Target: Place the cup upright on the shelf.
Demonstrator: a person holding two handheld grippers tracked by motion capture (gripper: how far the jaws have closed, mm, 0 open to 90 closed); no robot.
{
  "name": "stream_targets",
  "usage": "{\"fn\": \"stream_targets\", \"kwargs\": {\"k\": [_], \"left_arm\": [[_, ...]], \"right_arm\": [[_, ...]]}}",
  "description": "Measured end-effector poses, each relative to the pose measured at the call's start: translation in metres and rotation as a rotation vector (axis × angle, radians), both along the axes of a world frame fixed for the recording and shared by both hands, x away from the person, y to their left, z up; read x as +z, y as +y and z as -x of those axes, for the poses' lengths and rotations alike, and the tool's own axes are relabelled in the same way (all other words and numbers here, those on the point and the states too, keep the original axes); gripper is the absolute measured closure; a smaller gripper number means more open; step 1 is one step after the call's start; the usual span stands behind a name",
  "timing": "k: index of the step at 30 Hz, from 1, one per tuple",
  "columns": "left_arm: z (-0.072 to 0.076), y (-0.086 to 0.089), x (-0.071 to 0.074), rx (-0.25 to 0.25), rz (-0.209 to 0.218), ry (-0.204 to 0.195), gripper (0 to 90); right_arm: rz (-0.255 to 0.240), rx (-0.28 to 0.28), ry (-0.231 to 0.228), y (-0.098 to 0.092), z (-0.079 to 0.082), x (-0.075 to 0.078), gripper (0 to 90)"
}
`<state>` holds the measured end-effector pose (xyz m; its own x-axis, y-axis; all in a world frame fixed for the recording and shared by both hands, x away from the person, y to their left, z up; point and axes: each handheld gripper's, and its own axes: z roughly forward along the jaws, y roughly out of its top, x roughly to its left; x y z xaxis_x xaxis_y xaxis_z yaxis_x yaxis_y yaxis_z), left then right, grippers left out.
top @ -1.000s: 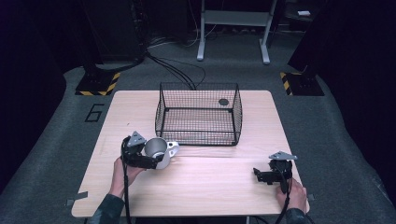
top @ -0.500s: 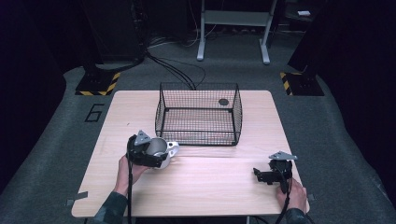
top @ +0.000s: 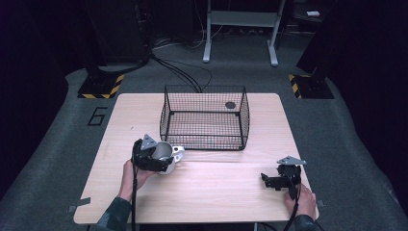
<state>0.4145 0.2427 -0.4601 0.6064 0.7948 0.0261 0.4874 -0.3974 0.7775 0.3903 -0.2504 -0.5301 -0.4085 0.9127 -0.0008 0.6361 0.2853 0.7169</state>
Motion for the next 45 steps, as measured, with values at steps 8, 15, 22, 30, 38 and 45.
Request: {"fn": "stream_targets", "kwargs": {"k": [8, 15, 22, 30, 38, 45], "left_arm": [[0.000, -0.001, 0.001, -0.001, -0.007, -0.004, 6.1], [0.005, 0.000, 0.005, -0.011, 0.003, -0.011, 6.1], [0.009, -0.001, 0.009, -0.024, -0.006, -0.021, 6.1], [0.013, -0.003, 0.019, -0.042, 0.001, -0.028, 6.1], [0.016, -0.009, 0.031, -0.063, 0.002, -0.047, 6.1], [0.016, -0.015, 0.041, -0.082, 0.010, -0.061, 6.1]], "right_arm": [[0.000, 0.000, 0.000, 0.000, 0.000, 0.000, 0.0], [0.000, 0.000, 0.000, 0.000, 0.000, 0.000, 0.0], [0.000, 0.000, 0.000, 0.000, 0.000, 0.000, 0.0], [0.000, 0.000, 0.000, 0.000, 0.000, 0.000, 0.0], [0.000, 0.000, 0.000, 0.000, 0.000, 0.000, 0.0], [0.000, 0.000, 0.000, 0.000, 0.000, 0.000, 0.0]]}}
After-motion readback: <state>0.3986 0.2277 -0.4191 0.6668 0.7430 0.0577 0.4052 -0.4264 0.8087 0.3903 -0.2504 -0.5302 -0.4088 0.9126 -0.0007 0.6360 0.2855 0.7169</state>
